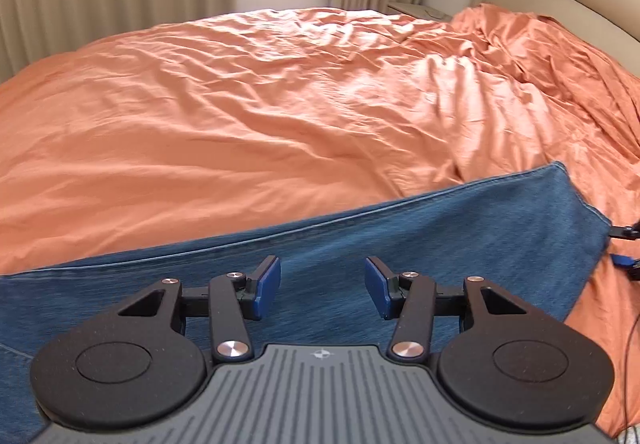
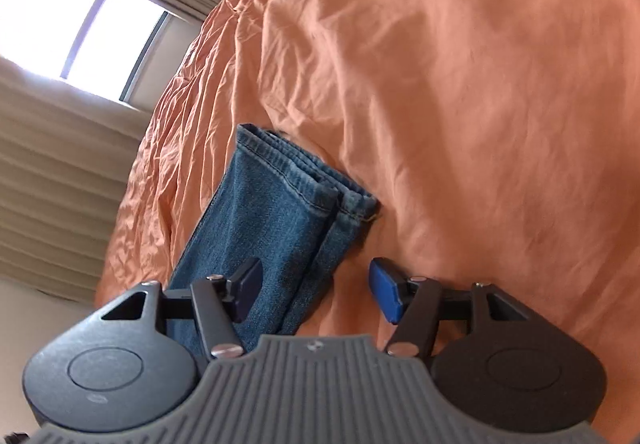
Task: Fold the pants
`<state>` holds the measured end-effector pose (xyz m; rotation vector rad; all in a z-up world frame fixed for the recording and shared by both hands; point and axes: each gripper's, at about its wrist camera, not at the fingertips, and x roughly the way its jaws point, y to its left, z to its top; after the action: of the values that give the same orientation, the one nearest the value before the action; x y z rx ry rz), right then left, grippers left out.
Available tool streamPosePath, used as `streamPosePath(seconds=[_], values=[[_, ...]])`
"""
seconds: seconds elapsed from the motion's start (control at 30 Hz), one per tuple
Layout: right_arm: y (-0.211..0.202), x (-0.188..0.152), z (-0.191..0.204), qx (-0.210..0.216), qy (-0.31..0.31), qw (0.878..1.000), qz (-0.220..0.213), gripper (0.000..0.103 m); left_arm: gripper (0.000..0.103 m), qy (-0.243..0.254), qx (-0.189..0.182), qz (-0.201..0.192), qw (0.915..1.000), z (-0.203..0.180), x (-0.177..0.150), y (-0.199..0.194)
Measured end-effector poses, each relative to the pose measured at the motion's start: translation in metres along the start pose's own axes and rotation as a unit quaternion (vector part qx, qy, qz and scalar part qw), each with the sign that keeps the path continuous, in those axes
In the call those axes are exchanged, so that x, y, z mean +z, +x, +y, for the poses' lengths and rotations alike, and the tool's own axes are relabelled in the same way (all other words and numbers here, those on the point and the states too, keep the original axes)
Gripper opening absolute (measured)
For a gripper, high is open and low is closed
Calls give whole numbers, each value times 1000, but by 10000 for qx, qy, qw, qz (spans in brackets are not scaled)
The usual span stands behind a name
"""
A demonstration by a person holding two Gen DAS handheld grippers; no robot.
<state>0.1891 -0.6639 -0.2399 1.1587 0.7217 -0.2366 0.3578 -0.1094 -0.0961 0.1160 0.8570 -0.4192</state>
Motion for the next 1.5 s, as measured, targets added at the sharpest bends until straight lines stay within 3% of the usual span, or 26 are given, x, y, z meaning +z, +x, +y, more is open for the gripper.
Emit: streamPosePath(seconds=[0.1, 0.17, 0.23, 0.27, 0.3, 0.4, 0.47, 0.7, 0.83, 0.93, 1.03, 1.2, 1.3, 1.5], values=[[13, -1, -5, 336, 256, 9989, -196, 64, 58, 81, -80, 79, 9999, -17, 3, 15], [17, 0, -1, 270, 134, 9992, -255, 59, 57, 79, -145, 158, 9997, -25, 5, 27], [15, 3, 11, -101, -319, 9989, -320, 22, 55, 78, -181, 207, 9996, -32, 6, 38], [10, 6, 12, -25, -429, 9983, -386, 5, 53, 98, -196, 226, 9995, -35, 7, 43], [4, 8, 12, 95, -474, 9978, -459, 1, 52, 132, -228, 249, 9993, -39, 7, 48], [-3, 13, 11, 128, -867, 9948, -519, 0, 50, 367, -385, 392, 9978, -49, 8, 65], [8, 13, 3, -37, -888, 9953, -387, 0, 40, 560, -467, 513, 9960, -56, 7, 81], [9, 11, -6, 35, -1066, 9935, -395, 0, 29, 645, -378, 550, 9957, -64, 19, 131], [11, 13, -3, 1, -1127, 9930, -344, 0, 17, 709, -185, 732, 9946, -68, 30, 158], [15, 14, -3, -36, -1105, 9934, -313, 0, 15, 798, -173, 738, 9939, -69, 31, 165], [16, 13, -4, -74, -1011, 9944, -301, 0, 15, 705, -210, 749, 9945, -67, 33, 162], [17, 15, -4, -162, -760, 9966, -255, 0, 14, 1059, -150, 650, 9921, -86, 24, 133], [17, 14, 2, -289, -883, 9953, -281, 0, 14, 1152, -173, 666, 9910, -102, 5, 112], [16, 10, 13, -486, -1149, 9915, -371, 0, 10, 850, -349, 892, 9918, -115, -46, 81]])
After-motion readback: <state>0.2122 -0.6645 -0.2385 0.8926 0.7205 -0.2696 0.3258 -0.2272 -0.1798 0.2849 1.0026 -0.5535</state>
